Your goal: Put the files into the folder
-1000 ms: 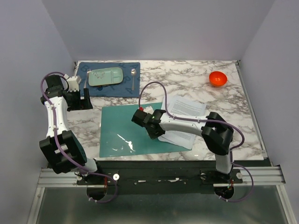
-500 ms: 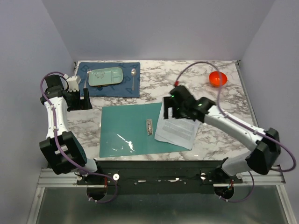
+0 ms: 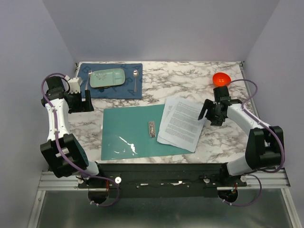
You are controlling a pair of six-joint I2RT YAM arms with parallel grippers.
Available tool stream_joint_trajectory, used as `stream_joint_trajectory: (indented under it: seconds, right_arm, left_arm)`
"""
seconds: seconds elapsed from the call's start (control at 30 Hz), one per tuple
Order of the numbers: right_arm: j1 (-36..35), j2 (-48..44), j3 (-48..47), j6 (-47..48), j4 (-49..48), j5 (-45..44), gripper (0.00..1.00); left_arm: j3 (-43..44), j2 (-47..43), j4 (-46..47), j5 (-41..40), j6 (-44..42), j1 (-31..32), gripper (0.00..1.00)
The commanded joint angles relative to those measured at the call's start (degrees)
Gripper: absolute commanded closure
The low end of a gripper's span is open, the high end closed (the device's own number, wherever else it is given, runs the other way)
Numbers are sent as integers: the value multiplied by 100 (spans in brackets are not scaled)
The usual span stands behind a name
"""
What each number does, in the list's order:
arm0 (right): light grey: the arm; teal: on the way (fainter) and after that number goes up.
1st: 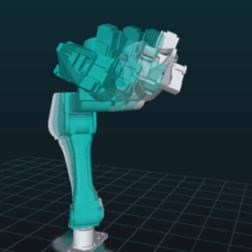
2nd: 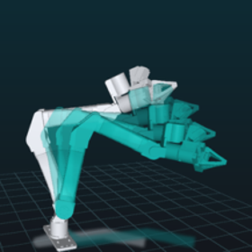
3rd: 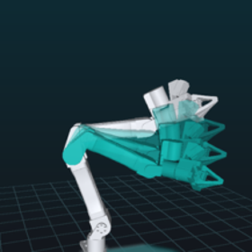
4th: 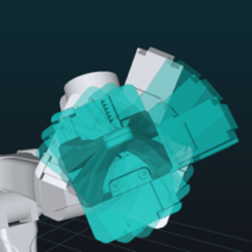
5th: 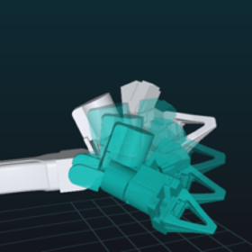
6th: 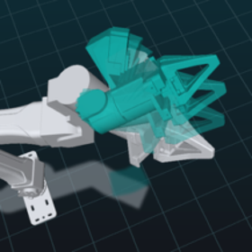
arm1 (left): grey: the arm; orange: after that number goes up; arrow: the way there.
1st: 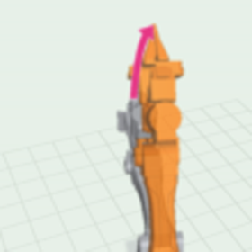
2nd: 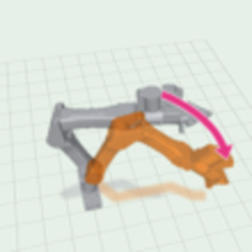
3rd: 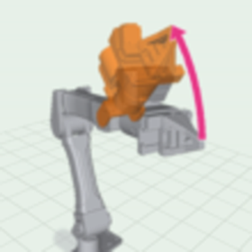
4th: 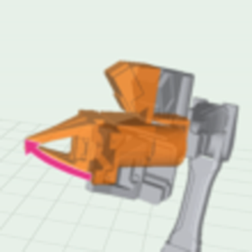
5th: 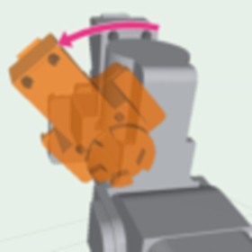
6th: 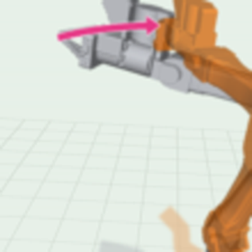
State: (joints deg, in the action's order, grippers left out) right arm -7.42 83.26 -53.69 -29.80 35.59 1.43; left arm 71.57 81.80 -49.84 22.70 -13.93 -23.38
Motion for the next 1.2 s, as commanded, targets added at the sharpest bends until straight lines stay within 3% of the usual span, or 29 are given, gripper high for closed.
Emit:
stream_joint_trajectory:
  seconds: [0.0,0.37,0.57,0.83,1.17]
  right_arm:
    - [153,373,-89,238,-395,665,22]
    - [188,893,87,89,-905,1122,43]
    - [188,753,254,106,-984,1123,62]
    - [197,560,386,141,-1019,1087,96]
    - [188,-55,483,18,-1195,1850,99]
  left_arm:
    - [24,-173,-122,-72,-118,35,1]
    - [-73,-94,-78,-204,-180,44,1]
    - [-170,-112,-25,-275,-224,44,1]
    - [-222,-173,-17,-283,-241,52,1]
    - [-284,-252,-17,-284,-233,52,1]
